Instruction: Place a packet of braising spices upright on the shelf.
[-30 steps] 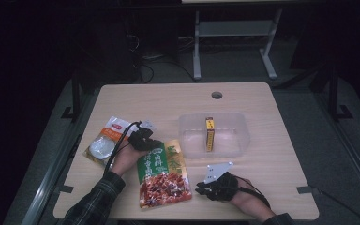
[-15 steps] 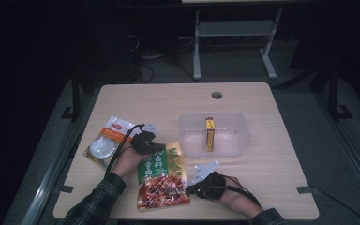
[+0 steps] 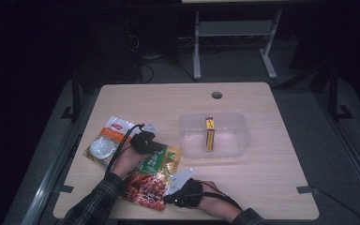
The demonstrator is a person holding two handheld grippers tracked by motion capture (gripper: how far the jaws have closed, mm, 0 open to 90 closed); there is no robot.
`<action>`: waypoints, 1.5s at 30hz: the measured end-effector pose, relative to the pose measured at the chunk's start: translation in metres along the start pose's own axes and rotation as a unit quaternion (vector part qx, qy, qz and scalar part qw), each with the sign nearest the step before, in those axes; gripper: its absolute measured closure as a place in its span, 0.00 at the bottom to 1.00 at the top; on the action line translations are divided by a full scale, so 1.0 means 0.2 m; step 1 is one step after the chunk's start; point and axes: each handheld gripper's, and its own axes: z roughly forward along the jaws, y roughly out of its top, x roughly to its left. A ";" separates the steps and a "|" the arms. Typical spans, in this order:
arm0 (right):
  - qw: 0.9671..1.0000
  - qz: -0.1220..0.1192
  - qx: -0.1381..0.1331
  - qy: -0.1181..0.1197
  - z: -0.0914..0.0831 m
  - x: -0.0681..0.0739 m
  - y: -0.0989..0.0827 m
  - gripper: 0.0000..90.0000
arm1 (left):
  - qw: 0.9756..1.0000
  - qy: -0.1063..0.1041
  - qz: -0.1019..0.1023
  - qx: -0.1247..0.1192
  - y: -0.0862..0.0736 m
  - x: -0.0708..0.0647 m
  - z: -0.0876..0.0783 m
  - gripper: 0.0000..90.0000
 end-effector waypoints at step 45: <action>0.980 0.148 -0.058 -0.123 -0.57 -0.15 -0.34 0.50 | 0.986 -0.119 0.116 0.023 -0.01 -0.48 0.05 1.00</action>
